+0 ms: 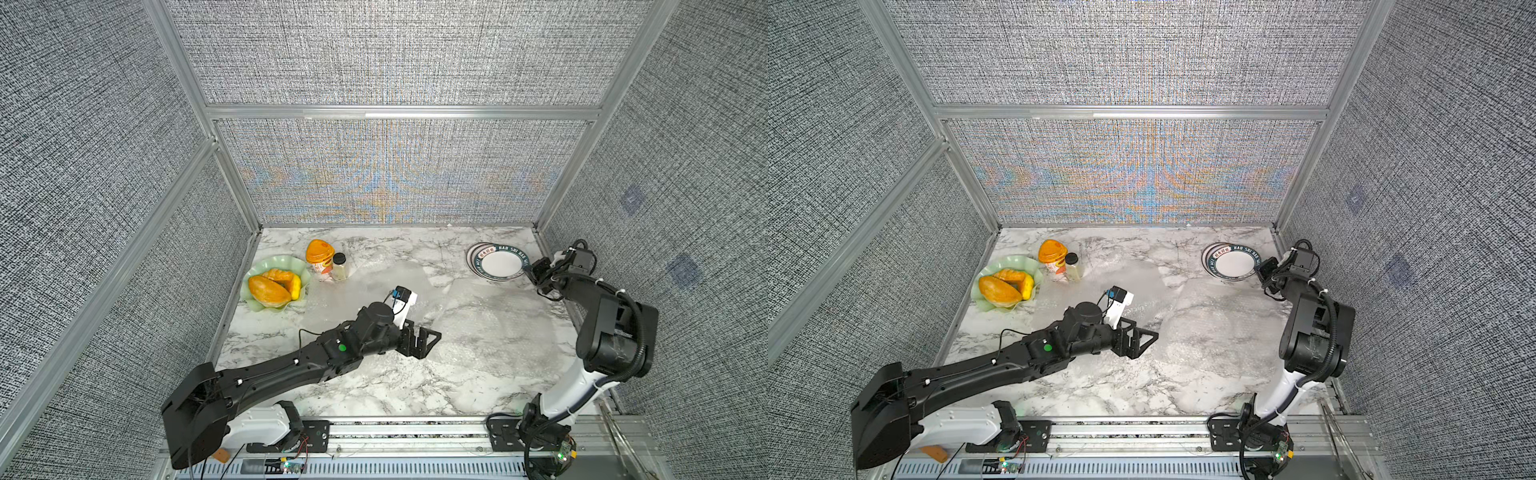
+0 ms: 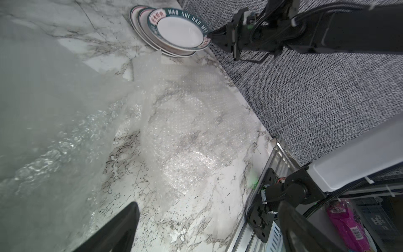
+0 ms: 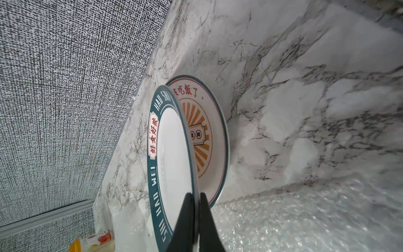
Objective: Unpack dinner plates from bubble wrap
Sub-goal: Place the plate on the plate.
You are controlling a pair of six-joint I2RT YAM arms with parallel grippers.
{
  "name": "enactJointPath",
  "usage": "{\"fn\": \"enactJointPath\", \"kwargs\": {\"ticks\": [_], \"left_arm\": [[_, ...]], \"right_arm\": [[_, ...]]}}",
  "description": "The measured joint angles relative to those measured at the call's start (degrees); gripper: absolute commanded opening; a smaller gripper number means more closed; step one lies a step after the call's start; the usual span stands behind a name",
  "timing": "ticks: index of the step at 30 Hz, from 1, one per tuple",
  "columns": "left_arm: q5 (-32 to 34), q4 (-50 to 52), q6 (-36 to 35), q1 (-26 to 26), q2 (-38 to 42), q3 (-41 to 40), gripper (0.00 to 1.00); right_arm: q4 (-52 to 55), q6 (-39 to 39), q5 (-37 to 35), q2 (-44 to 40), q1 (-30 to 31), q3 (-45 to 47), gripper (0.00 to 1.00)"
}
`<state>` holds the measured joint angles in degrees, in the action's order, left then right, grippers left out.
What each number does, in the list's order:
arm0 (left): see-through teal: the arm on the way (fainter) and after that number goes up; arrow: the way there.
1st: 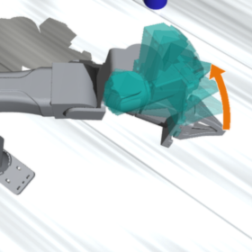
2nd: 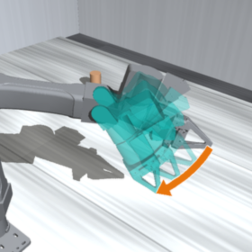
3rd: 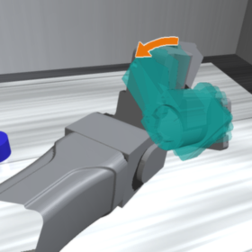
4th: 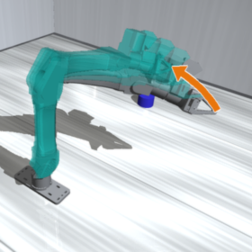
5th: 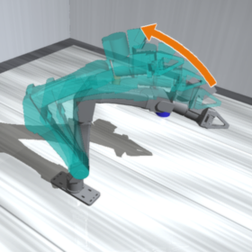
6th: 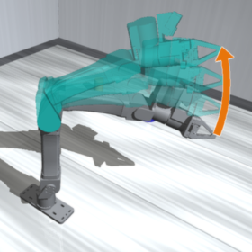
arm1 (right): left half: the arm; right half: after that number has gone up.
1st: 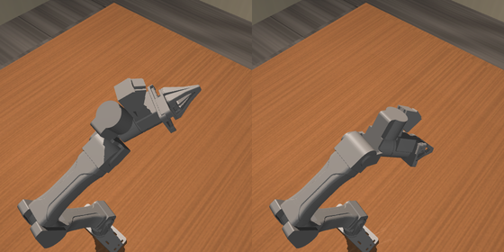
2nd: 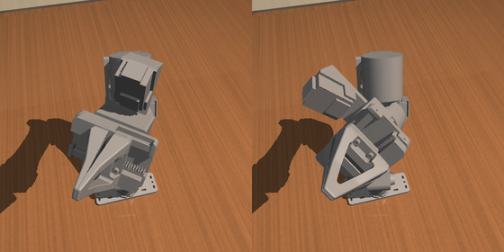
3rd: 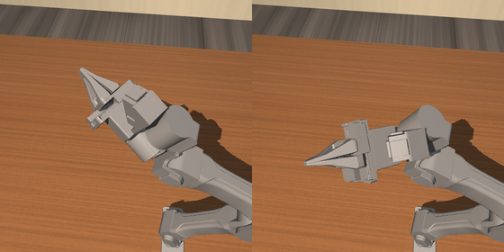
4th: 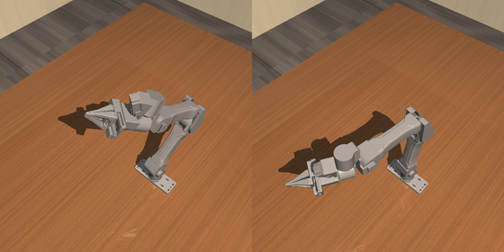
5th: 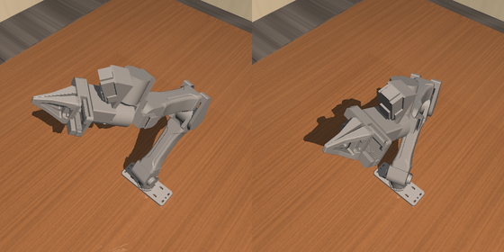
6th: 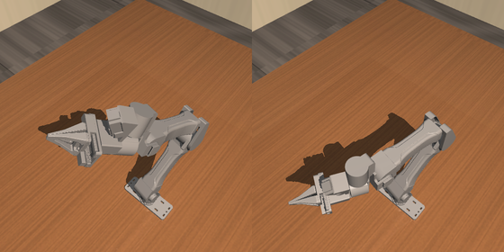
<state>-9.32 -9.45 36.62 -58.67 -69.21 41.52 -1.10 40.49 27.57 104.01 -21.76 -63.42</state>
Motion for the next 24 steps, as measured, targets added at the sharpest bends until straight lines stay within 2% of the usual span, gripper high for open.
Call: {"fn": "enactJointPath", "kwargs": {"ticks": [12, 20, 24], "left_arm": [[0.8, -4.0, -0.1, 0.2, -1.3, 0.2, 0.99], [0.5, -4.1, 0.5, 0.2, -3.8, 1.1, 0.99], [0.3, -3.9, 0.5, 0.2, -4.9, 1.8, 0.99]], "right_arm": [[-2.5, 0.2, 2.1, 7.5, 0.0, -3.7, 0.02], [-3.0, 0.5, 3.4, 9.9, 0.1, -4.6, 0.44], [-2.6, 0.5, 3.7, 9.5, 0.2, -5.4, 0.63]]}}
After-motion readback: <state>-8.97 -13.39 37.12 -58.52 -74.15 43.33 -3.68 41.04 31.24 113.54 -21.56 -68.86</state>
